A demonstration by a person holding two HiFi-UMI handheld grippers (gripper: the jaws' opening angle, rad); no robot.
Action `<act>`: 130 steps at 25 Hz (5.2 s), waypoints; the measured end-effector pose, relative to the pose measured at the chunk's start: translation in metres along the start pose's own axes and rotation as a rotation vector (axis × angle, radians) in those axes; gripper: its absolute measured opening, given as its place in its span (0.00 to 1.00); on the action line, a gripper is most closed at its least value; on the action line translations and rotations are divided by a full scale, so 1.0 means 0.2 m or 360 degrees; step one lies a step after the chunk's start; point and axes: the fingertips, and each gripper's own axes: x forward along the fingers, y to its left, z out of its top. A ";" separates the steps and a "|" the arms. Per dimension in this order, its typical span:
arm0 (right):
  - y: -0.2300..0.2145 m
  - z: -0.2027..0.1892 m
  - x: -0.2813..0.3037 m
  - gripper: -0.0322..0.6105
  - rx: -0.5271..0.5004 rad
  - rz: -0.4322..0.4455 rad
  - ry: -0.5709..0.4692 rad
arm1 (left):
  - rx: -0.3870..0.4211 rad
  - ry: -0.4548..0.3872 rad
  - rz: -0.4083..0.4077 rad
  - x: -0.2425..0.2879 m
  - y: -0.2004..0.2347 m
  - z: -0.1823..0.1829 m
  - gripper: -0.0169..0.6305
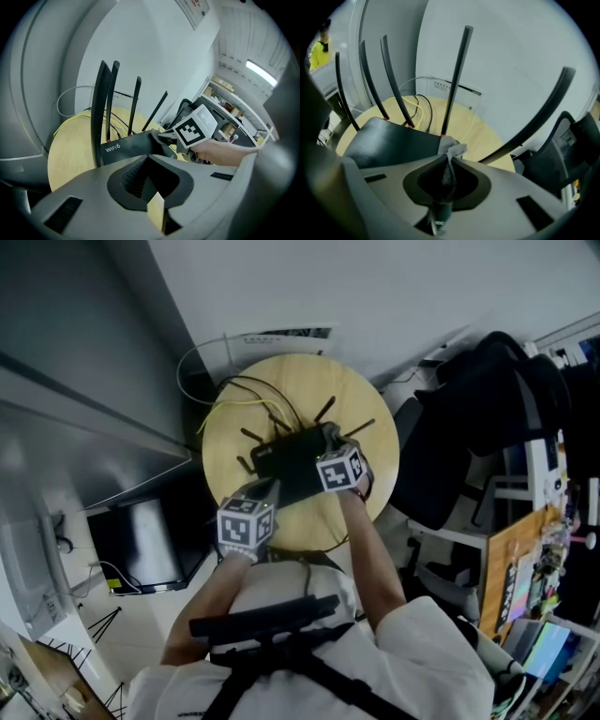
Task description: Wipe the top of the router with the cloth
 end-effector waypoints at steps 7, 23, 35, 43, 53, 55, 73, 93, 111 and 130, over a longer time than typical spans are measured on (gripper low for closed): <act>0.25 0.05 -0.06 0.11 0.0017 0.0222 -0.0084 | -0.0045 -0.0018 0.0020 -0.05 0.03 -0.05 0.01; 0.84 0.08 -0.18 0.11 -0.0139 0.0552 -0.0120 | -0.0130 -0.0027 0.0156 -0.20 0.19 -0.17 0.01; 1.00 0.12 -0.26 0.11 -0.0032 0.0718 -0.0173 | -0.0140 -0.0021 0.0199 -0.26 0.24 -0.19 0.01; 0.85 0.04 -0.21 0.11 -0.0008 0.0603 -0.0130 | -0.0131 -0.0004 0.0143 -0.20 0.19 -0.20 0.01; 0.45 -0.07 -0.19 0.11 0.0102 0.0404 -0.0112 | -0.0035 0.0052 0.0042 -0.06 0.03 -0.16 0.01; 0.38 -0.09 -0.18 0.11 0.0123 0.0372 -0.0108 | -0.0023 0.0073 0.0030 -0.04 0.01 -0.16 0.01; -0.15 -0.26 -0.15 0.11 0.0196 0.0069 -0.0024 | 0.0027 0.0102 -0.0048 0.03 -0.05 -0.11 0.01; 0.22 -0.29 -0.24 0.11 0.0199 0.0256 -0.0078 | 0.0016 0.0086 -0.0002 -0.08 -0.03 -0.21 0.01; 0.88 -0.20 -0.36 0.11 0.0021 0.0539 -0.0117 | -0.0035 0.0048 0.0078 -0.32 0.10 -0.32 0.01; 0.93 -0.27 -0.41 0.11 0.0095 0.0583 -0.0134 | 0.0007 0.0034 0.0059 -0.34 0.07 -0.30 0.01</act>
